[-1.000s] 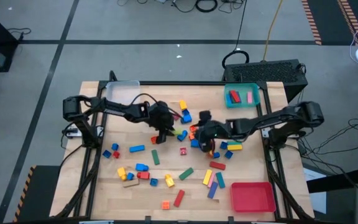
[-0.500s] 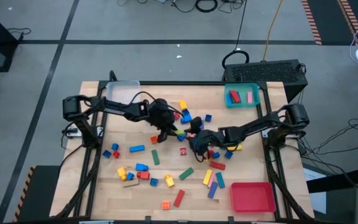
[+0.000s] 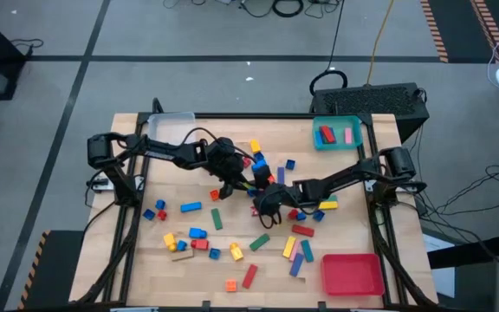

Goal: Sort blocks by size
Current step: Put the green block into the blue bin

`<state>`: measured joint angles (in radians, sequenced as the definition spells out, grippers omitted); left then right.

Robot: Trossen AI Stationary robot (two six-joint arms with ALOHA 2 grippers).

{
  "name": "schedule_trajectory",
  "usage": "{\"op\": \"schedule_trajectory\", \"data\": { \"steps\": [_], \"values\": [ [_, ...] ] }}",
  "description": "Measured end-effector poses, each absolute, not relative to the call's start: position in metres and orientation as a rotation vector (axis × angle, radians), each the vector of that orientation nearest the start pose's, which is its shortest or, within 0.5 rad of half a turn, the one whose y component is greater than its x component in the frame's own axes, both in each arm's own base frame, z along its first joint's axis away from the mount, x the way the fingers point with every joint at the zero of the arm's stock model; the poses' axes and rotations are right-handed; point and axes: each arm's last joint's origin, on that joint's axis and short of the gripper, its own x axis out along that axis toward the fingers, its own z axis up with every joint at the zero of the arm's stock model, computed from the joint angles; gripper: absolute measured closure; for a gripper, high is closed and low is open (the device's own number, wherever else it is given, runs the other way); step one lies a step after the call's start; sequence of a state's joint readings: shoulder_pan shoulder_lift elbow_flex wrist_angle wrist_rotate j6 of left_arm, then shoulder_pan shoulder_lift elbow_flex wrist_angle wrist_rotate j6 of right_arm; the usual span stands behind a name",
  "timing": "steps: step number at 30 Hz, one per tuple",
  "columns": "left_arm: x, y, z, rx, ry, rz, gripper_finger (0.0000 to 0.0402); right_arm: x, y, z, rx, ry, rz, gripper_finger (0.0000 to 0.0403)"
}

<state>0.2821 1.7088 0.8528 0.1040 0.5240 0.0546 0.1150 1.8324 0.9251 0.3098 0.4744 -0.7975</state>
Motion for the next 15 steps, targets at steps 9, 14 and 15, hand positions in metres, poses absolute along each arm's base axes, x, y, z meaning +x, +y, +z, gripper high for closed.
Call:
{"op": "schedule_trajectory", "data": {
  "steps": [9,14,15],
  "values": [
    [0.3207,0.0781,0.1557,-0.253,0.691,-0.245,0.0288,0.3615,0.0278,0.1487,-0.954,0.723,-0.122,0.034],
    [0.3206,0.078,0.1556,-0.268,0.694,-0.239,0.0274,0.3613,0.0277,0.149,-0.94,0.727,-0.132,0.0366],
    [0.3207,0.078,0.1557,-0.267,0.692,-0.239,0.0274,0.3613,0.0276,0.1491,-0.94,0.729,-0.141,0.0366]
  ]
}}
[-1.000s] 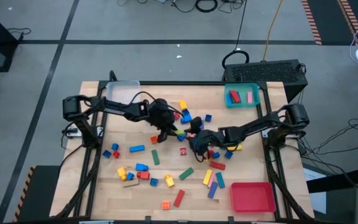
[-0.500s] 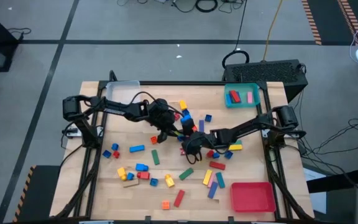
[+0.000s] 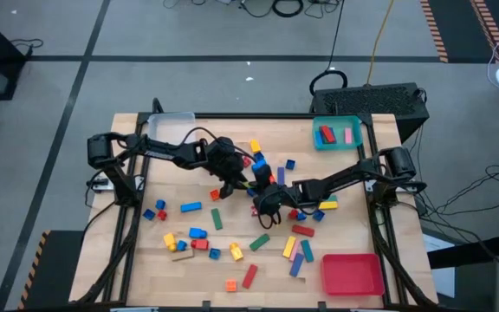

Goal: Sort blocks by size
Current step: Put the green block into the blue bin

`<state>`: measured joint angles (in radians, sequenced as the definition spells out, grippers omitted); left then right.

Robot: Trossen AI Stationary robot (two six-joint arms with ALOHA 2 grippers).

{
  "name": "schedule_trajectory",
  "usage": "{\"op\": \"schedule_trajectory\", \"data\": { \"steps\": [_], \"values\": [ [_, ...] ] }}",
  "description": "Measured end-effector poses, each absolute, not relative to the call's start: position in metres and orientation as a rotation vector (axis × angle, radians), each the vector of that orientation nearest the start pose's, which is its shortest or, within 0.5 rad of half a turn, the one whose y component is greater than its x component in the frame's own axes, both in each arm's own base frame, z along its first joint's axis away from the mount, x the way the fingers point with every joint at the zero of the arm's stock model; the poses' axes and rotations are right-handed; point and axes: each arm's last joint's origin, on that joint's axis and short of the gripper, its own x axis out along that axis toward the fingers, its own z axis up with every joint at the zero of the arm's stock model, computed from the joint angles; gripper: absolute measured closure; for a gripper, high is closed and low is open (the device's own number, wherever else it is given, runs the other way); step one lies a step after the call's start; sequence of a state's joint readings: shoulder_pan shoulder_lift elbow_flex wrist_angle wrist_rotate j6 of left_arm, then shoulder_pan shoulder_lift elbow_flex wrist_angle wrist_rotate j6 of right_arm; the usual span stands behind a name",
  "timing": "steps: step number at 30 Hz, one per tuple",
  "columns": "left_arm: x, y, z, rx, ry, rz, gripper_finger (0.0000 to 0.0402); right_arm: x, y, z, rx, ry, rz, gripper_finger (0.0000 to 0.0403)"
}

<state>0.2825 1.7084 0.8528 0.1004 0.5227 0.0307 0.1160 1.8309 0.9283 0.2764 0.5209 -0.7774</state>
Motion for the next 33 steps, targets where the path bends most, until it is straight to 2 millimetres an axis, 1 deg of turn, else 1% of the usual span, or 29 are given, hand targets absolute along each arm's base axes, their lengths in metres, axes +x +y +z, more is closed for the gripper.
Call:
{"op": "schedule_trajectory", "data": {
  "steps": [3,6,10,14,17,22,28,33],
  "values": [
    [0.321,0.079,0.156,-0.263,0.686,-0.235,0.0272,0.361,0.027,0.15,-0.92,0.737,-0.183,0.0366],
    [0.321,0.079,0.159,-0.256,0.674,-0.23,0.027,0.359,0.026,0.153,-0.864,0.736,-0.231,0.0366],
    [0.32,0.081,0.166,-0.248,0.643,-0.233,0.0266,0.353,0.025,0.167,-0.739,0.71,-0.232,0.0365],
    [0.316,0.087,0.175,-0.243,0.614,-0.214,0.024,0.341,0.018,0.181,-0.639,0.752,-0.265,0.0365],
    [0.313,0.09,0.183,-0.237,0.588,-0.207,0.021,0.326,0.008,0.19,-0.558,0.825,-0.308,0.0365],
    [0.31,0.092,0.19,-0.209,0.571,-0.206,0.0165,0.303,-0.01,0.211,-0.38,0.866,-0.431,0.0365],
    [0.31,0.091,0.191,-0.198,0.567,-0.204,0.0157,0.265,-0.041,0.233,-0.143,0.926,-0.669,0.0365],
    [0.31,0.09,0.191,-0.188,0.571,-0.188,0.0157,0.244,-0.059,0.247,0.009,0.865,-0.796,0.0365]
  ]
}}
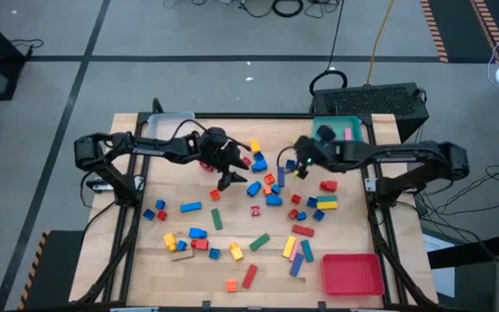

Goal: Sort blocks by size
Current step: Put the green block into the blue bin

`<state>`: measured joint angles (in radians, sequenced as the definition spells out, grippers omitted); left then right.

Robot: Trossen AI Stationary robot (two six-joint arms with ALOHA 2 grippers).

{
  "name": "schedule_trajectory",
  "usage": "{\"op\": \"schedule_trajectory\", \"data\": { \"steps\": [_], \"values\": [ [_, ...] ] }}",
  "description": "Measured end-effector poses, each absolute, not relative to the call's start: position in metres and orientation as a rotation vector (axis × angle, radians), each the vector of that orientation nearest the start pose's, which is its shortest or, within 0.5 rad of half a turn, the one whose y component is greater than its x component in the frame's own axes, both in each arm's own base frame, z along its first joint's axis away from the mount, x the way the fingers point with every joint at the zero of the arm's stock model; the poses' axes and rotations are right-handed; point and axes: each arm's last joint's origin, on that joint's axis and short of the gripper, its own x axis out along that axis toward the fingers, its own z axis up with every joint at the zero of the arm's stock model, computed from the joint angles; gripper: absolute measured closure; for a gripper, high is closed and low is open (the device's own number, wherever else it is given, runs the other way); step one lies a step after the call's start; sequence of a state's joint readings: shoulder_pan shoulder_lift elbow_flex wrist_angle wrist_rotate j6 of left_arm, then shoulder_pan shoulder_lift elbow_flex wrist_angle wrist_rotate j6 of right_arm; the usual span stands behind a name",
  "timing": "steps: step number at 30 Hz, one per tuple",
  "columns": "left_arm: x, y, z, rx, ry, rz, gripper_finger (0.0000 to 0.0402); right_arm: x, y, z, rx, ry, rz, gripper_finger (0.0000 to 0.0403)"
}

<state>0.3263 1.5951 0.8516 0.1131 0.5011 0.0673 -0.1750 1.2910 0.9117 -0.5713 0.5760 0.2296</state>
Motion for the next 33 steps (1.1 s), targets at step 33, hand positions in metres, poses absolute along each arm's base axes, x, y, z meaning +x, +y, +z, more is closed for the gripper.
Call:
{"op": "schedule_trajectory", "data": {
  "steps": [33],
  "values": [
    [0.315,0.09,0.192,0.066,0.57,0.002,0.0157,0.138,-0.167,0.208,0.534,0.844,-1.293,0.034]
  ]
}}
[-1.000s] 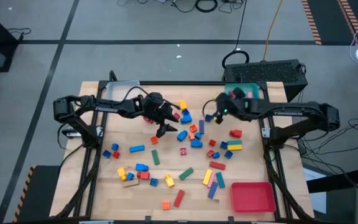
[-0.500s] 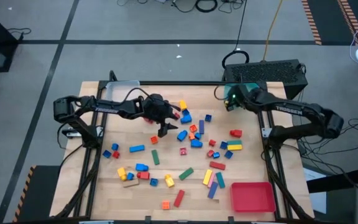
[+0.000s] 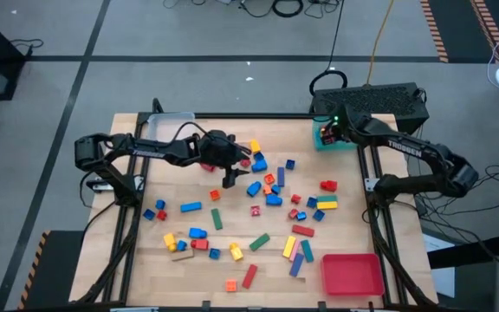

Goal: Sort blocks by size
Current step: Put the green block into the blue bin, then put the blue block into the blue bin

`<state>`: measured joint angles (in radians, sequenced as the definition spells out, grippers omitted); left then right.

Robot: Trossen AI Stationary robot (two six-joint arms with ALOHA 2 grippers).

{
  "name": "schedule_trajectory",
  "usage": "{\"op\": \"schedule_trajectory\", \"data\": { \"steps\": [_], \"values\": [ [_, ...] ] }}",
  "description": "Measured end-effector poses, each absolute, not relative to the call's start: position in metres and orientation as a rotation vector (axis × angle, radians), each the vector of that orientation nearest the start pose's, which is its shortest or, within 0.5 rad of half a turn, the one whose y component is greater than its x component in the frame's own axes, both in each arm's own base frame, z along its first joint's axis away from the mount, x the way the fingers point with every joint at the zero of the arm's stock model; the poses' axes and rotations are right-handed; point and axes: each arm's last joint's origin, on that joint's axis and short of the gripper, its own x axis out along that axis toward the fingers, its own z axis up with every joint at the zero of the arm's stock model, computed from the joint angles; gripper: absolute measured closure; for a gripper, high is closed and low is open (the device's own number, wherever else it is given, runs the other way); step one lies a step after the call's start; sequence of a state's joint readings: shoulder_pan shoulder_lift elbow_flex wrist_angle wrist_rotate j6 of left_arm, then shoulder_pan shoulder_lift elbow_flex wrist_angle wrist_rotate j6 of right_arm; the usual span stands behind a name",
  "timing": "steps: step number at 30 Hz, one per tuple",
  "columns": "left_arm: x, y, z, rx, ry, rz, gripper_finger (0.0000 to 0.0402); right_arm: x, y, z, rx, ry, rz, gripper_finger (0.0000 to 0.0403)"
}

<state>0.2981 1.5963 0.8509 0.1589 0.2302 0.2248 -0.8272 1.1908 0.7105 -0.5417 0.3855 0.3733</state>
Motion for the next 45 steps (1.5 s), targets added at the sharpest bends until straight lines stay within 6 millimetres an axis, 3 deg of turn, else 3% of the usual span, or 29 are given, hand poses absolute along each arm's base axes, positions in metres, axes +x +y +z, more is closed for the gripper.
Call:
{"op": "schedule_trajectory", "data": {
  "steps": [5,13,20,29,37,45],
  "values": [
    [0.321,0.092,0.187,0.07,0.538,0.008,0.0157,0.133,-0.171,0.208,0.549,0.838,-1.321,0.03],
    [0.338,0.096,0.157,0.081,0.506,-0.004,0.0157,0.135,-0.171,0.208,0.549,0.83,-1.311,0.0252],
    [0.357,0.094,0.148,0.123,0.469,-0.103,0.0157,0.154,-0.162,0.218,0.54,0.71,-1.149,0.0249],
    [0.394,0.098,0.143,0.13,0.5,-0.122,0.0157,0.179,-0.136,0.235,0.474,0.569,-0.994,0.0261],
    [0.429,0.11,0.157,-0.076,0.674,0.249,0.0157,0.189,-0.125,0.24,0.465,0.516,-0.936,0.0261],
    [0.465,0.097,0.155,-0.304,0.746,0.421,0.0157,0.19,-0.123,0.242,0.441,0.51,-0.922,0.0261]
  ]
}}
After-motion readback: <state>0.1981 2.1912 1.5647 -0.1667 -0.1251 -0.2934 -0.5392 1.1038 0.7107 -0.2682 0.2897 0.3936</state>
